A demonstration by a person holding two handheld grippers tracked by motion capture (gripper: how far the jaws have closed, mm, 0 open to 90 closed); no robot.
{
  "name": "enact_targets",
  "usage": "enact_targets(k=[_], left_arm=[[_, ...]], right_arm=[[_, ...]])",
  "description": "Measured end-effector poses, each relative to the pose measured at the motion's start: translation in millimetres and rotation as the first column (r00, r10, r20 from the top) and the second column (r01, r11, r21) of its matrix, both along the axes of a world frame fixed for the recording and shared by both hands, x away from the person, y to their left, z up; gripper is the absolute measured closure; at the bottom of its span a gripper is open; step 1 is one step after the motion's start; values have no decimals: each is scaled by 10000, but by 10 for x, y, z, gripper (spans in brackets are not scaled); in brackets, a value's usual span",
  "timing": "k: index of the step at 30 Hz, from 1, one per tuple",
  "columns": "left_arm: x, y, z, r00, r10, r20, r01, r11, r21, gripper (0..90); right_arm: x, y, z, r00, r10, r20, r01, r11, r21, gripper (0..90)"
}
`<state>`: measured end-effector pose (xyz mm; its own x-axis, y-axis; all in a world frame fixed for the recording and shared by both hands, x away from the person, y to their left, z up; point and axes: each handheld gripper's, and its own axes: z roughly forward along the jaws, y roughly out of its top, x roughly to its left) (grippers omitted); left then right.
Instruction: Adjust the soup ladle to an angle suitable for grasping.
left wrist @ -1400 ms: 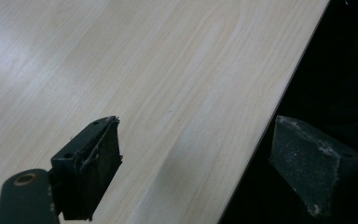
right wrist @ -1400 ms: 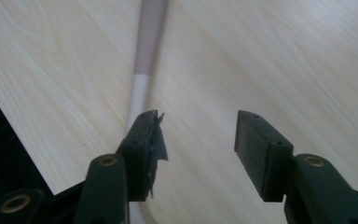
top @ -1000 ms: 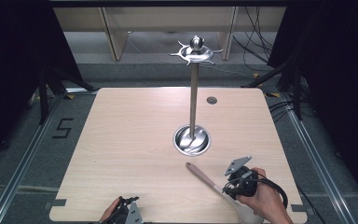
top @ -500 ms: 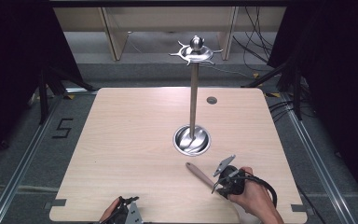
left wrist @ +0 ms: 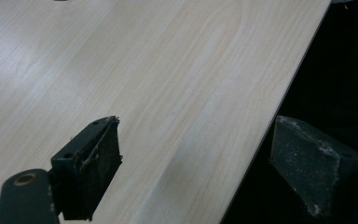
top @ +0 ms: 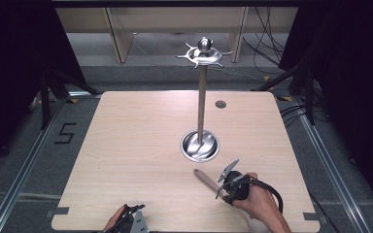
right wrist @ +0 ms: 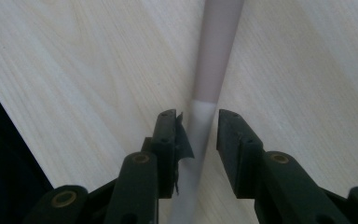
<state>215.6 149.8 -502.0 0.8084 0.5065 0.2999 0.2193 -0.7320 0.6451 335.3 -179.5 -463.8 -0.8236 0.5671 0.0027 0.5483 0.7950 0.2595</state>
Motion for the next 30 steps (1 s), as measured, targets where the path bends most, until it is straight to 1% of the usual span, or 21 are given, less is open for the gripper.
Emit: enact_targets(k=[1, 4, 5, 7, 8, 10, 11, 14, 16, 17, 19, 20, 21, 22, 24, 25, 26, 27, 28, 29, 30], left_arm=[[1, -1, -2, 10000, 10, 24, -10, 10000, 27, 149], [-5, -5, -3, 10000, 36, -16, -36, 9999, -151, 150], [-5, -2, 2, 10000, 12, -11, -12, 10000, -89, 150], [-5, 2, 6, 10000, 0, -31, 0, 9999, -130, 149], [-6, 1, 5, 10000, -10, -46, 9, 9999, -173, 150], [-4, 1, 5, 10000, 7, -16, -7, 9999, -115, 150], [-5, 0, 2, 10000, 12, -7, -12, 10000, -88, 149], [-4, -4, -2, 9999, -69, -115, 68, 9999, -138, 150], [-9, -5, 1, 10000, -15, -46, 14, 9999, -140, 149], [-8, -4, 2, 10000, -5, -15, 5, 9999, -114, 150], [-8, -2, 3, 10000, -8, -12, 8, 10000, -86, 150], [-8, -3, 3, 10000, -3, -14, 2, 9999, -105, 150], [-8, -4, 2, 10000, -10, -17, 10, 9999, -113, 150], [-8, -4, 2, 10000, -19, -12, 19, 9999, -104, 149], [-3, -9, -6, 9999, -113, -111, 111, 9998, -177, 150], [-3, -9, -6, 9999, -95, -107, 93, 9998, -161, 150], [-3, -9, -6, 9999, -95, -107, 93, 9998, -161, 150], [-7, -5, 1, 10000, -25, -15, 25, 10000, -75, 150], [-8, -5, 2, 10000, -45, -48, 45, 10000, -80, 150], [-9, -3, 6, 9999, -97, -104, 96, 9999, -91, 150], [-9, -3, 6, 9999, -101, -92, 100, 9999, -89, 150]], right_arm=[[18, -4, -3, 9997, 256, 57, -255, 9996, -81, 690], [27, 19, -20, 10000, 52, -52, -53, 9998, -217, 693], [39, 21, -20, 9999, 168, -28, -169, 9996, -214, 694], [41, 30, -27, 9999, 1, -146, -4, 9997, -240, 694], [50, 29, -28, 9999, 118, -110, -120, 9996, -242, 694], [55, 36, -32, 9998, 13, -210, -19, 9996, -281, 694], [70, 38, -33, 9999, 92, -118, -95, 9996, -271, 694], [82, 65, -36, 9997, -124, -219, 115, 9992, -390, 694], [92, 87, -41, 9995, -62, -314, 47, 9988, -485, 694], [108, 94, -44, 9996, 165, -219, -178, 9979, -629, 694], [111, 118, -41, 9992, -38, -389, 13, 9979, -648, 695], [129, 122, -48, 9995, 147, -294, -167, 9973, -717, 698], [141, 121, -61, 9995, 121, -304, -146, 9963, -846, 699], [141, 135, -69, 9993, -31, -379, 1, 9969, -785, 699], [157, 144, -76, 9995, 128, -302, -156, 9956, -927, 700], [152, 153, -86, 9981, -94, -602, 42, 9963, -854, 700], [178, 149, -85, 9986, 266, -462, -313, 9940, -1044, 704], [162, 162, -89, 9979, -63, -651, -9, 9940, -1095, 704], [181, 159, -103, 9979, 204, -613, -267, 9942, -1043, 709], [167, 185, -99, 9981, -17, -618, -56, 9930, -1176, 716], [178, 177, -116, 9976, 153, -681, -228, 9935, -1115, 724]])
